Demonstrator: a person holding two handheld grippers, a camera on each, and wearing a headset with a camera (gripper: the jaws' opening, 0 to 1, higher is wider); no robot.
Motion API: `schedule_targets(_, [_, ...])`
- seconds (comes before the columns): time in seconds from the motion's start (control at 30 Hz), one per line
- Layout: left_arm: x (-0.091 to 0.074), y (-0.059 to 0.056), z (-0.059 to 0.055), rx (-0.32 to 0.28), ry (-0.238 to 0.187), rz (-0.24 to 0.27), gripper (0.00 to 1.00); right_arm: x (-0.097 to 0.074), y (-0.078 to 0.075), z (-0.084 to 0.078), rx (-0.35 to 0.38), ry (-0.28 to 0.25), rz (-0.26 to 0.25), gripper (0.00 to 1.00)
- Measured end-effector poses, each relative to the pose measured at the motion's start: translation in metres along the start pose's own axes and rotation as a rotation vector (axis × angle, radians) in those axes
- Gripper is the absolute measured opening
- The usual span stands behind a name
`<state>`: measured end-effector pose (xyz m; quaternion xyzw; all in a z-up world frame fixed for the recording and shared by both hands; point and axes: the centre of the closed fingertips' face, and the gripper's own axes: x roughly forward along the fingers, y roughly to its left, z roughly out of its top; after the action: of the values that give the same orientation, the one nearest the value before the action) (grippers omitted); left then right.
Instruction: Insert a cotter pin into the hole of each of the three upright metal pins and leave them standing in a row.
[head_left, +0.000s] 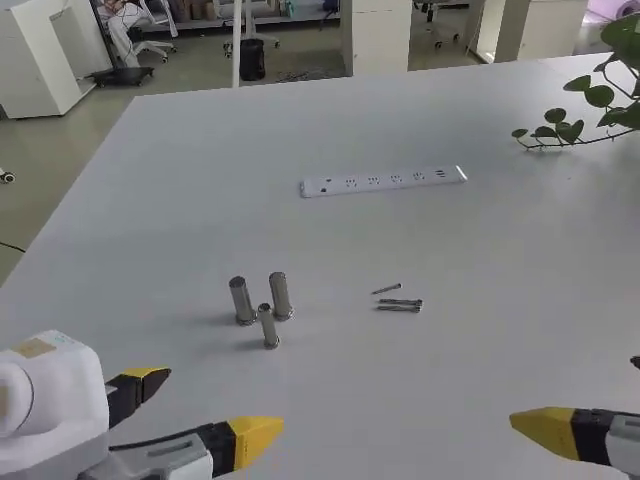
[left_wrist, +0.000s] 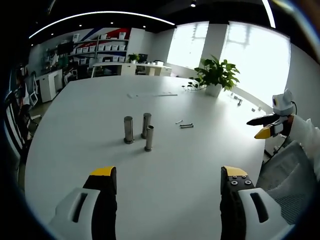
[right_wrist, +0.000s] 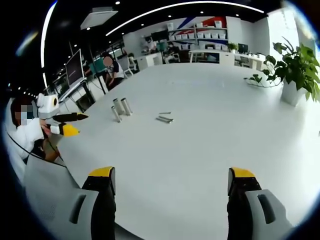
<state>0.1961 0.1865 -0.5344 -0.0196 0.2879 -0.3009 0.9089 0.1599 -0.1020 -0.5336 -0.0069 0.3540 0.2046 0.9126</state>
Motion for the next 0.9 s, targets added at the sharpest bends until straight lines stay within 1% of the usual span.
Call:
schedule_targets(0.2, [0.018,0.009,0.007,0.023,0.006,-0.016,0.82,0.002,0.002,-0.001,-0.001,0.010,0.003,0.91])
schedule_targets(0.3, [0.030,0.011,0.013,0.032,-0.008,-0.033,0.79,0.002,0.001,-0.001,0.001,0.014,0.000,0.91])
schedule_targets(0.43, [0.042,0.016,0.020,0.045,-0.017,-0.038,0.75,0.002,0.000,-0.001,0.003,0.017,-0.006,0.91])
schedule_targets(0.57, [0.051,0.018,0.025,0.056,-0.018,-0.040,0.66,0.002,-0.001,-0.002,0.005,0.020,-0.009,0.91])
schedule_targets(0.6, [0.055,0.018,0.028,0.068,-0.021,-0.041,0.65,0.002,-0.001,-0.002,0.005,0.023,-0.011,0.91])
schedule_targets(0.7, [0.064,0.019,0.029,0.079,-0.016,-0.049,0.61,0.002,-0.001,-0.003,0.006,0.028,-0.012,0.90])
schedule_targets(0.8, [0.073,0.021,0.027,0.094,-0.004,-0.058,0.53,0.003,-0.001,-0.004,0.005,0.031,-0.015,0.90])
schedule_targets(0.9, [0.081,0.026,0.027,0.090,0.000,-0.056,0.49,0.003,-0.001,-0.004,0.004,0.035,-0.016,0.90])
